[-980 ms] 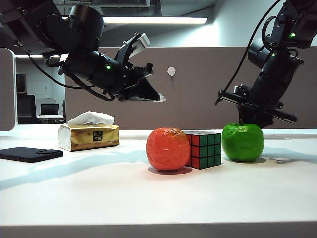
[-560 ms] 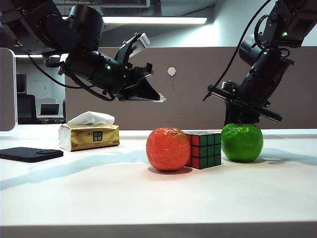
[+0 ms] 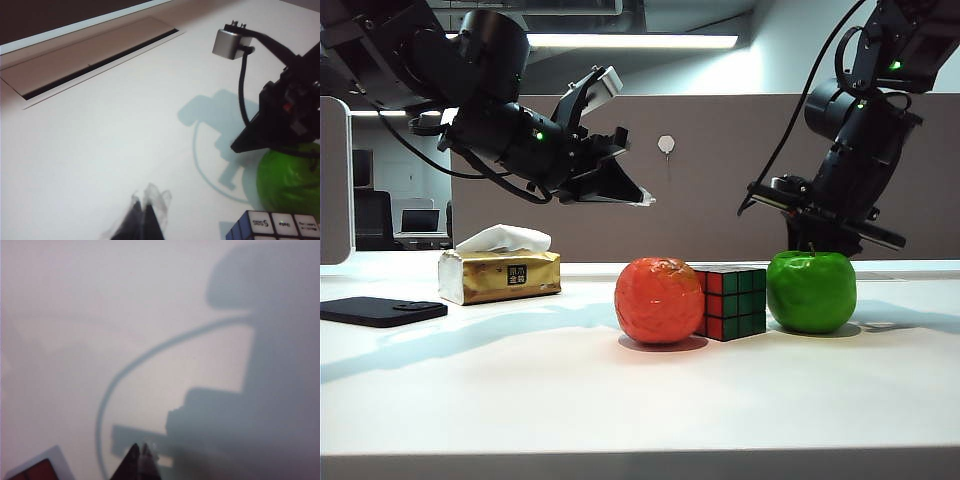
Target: Move all the fruits on the tabletop near the face of the Rubik's cube that has the color most similar to each fruit.
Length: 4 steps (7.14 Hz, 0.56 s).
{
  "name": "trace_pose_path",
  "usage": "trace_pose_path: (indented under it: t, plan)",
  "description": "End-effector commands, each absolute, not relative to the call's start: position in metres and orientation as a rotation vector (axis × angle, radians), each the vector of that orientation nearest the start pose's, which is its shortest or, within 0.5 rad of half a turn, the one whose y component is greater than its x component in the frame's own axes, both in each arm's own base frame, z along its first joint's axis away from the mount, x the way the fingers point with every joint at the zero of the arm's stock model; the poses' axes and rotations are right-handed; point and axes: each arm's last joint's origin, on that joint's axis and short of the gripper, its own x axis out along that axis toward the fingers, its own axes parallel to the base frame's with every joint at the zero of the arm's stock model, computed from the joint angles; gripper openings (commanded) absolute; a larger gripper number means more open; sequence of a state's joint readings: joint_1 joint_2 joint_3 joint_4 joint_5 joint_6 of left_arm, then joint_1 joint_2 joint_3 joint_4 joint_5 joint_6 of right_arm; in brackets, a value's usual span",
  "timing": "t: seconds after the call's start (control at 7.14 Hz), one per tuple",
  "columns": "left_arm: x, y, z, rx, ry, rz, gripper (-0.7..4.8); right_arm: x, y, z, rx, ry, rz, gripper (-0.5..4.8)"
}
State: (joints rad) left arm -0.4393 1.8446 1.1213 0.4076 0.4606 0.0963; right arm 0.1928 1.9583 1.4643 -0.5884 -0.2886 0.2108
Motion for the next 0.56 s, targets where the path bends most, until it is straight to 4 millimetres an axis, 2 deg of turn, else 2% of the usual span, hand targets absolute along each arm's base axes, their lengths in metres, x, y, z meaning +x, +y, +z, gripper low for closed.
trace_pose_path:
  t: [0.14,0.28,0.42,0.56]
  plan:
    - [0.360,-0.184,0.215,0.086,0.262,-0.911,-0.05,0.400,0.094,0.240,0.211,0.915,0.387,-0.01]
    - [0.360,-0.184,0.215,0.086,0.262,-0.911,-0.05,0.400,0.095,0.240,0.211,0.915,0.391,-0.01]
    - [0.360,-0.184,0.215,0.085,0.263,-0.911,-0.05,0.400,0.101,0.219,0.204,1.011,0.384,-0.01]
    - [0.360,-0.184,0.215,0.086,0.263,-0.911,-0.05,0.397,0.100,0.214,0.201,1.064,0.370,-0.01]
